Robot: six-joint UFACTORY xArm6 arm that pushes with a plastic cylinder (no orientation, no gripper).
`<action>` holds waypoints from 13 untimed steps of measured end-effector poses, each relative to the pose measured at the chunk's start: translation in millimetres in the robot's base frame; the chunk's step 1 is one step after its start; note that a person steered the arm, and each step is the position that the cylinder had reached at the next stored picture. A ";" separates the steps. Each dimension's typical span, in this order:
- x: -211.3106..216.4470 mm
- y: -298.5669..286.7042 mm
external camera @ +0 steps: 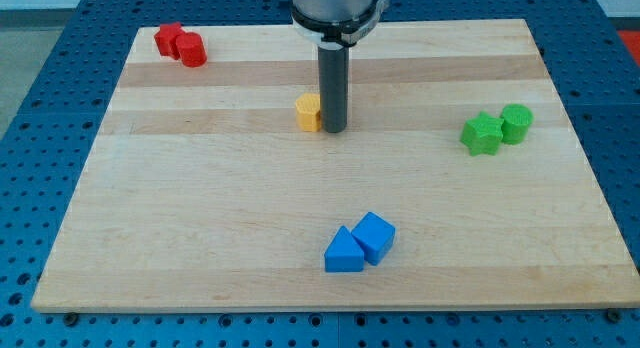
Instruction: Adjust the yellow blocks to the center of the board
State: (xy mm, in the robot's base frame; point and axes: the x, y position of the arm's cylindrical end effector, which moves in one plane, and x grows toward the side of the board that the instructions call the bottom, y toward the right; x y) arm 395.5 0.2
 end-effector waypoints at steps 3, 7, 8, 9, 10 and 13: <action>-16.6 37.4; -34.8 37.4; -37.5 37.4; -40.2 37.4; -41.2 35.2; -41.2 17.4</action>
